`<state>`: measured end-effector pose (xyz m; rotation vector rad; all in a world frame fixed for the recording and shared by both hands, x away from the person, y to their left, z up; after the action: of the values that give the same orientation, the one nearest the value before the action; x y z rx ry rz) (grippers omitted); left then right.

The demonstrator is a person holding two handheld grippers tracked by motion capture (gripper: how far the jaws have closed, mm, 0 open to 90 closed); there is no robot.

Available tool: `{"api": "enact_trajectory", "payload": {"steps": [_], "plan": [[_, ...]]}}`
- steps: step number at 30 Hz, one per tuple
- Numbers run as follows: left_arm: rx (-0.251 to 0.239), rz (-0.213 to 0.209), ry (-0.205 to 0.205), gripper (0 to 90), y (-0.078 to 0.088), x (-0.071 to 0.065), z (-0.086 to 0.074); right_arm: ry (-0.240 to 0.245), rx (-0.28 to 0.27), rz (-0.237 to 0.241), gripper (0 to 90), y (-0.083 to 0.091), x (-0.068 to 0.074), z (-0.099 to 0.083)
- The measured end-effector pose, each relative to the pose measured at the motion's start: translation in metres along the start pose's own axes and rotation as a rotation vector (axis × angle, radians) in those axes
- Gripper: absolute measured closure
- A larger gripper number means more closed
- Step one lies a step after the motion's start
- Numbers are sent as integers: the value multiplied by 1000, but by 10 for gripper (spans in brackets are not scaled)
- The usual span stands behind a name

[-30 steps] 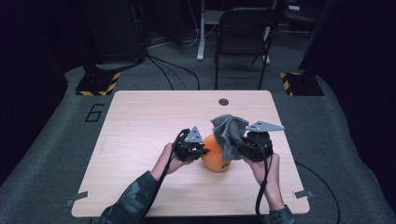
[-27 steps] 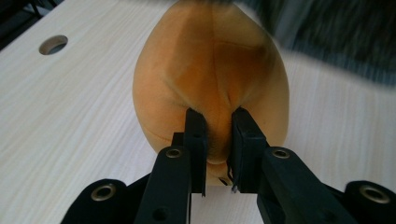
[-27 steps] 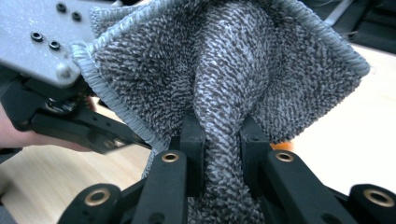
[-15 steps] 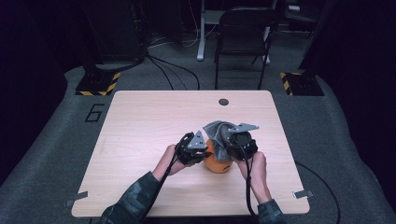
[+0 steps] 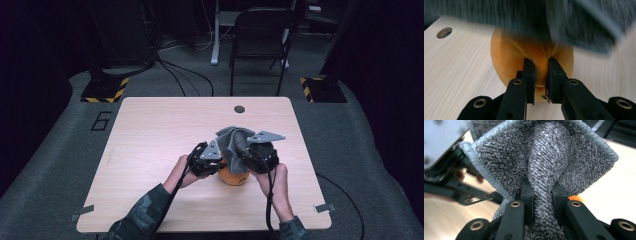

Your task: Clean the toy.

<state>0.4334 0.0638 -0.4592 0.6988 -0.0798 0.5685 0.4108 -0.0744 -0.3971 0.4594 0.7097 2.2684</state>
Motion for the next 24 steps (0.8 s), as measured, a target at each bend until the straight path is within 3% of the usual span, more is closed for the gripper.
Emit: {"api": "enact_trajectory", "payload": {"steps": [3, 6, 9, 12, 13, 15, 18, 22, 24], "plan": [[7, 0, -10, 792, 1, -1, -1, 7, 63, -25, 767, -20, 2, -8], [2, -8, -2, 793, -1, 0, -2, -13, 68, -41, 768, -26, -8, -14], [3, -9, 9, 793, -1, -1, -2, -7, 66, -137, 769, -21, -22, -15], [6, -9, 23, 792, -2, 0, -3, -29, 63, -205, 768, -17, -41, -22], [2, -10, 27, 792, -3, 1, -3, -28, 68, -264, 768, -16, -48, -25], [8, -7, 33, 791, -2, 2, -4, -16, 82, -309, 766, -15, -56, -29], [10, -5, 69, 788, -2, 7, -6, -67, 56, -285, 759, -1, -66, -30], [18, -7, 139, 780, -3, 17, -11, -125, 6, -317, 753, 26, -89, -38], [17, 7, 174, 772, -5, 23, -14, -182, -1, -313, 750, 33, -102, -48]]}}
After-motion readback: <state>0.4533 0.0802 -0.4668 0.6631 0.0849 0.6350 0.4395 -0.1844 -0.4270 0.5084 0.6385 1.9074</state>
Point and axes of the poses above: each handheld gripper's, and its own axes: y roughly backward along the jaws, z roughly out of its top, x roughly to its left, the point moved 5 cm from there along -y, roughly forward along the jaws, and after that the axes turned 11 degrees about z, right-handed, at the moved point
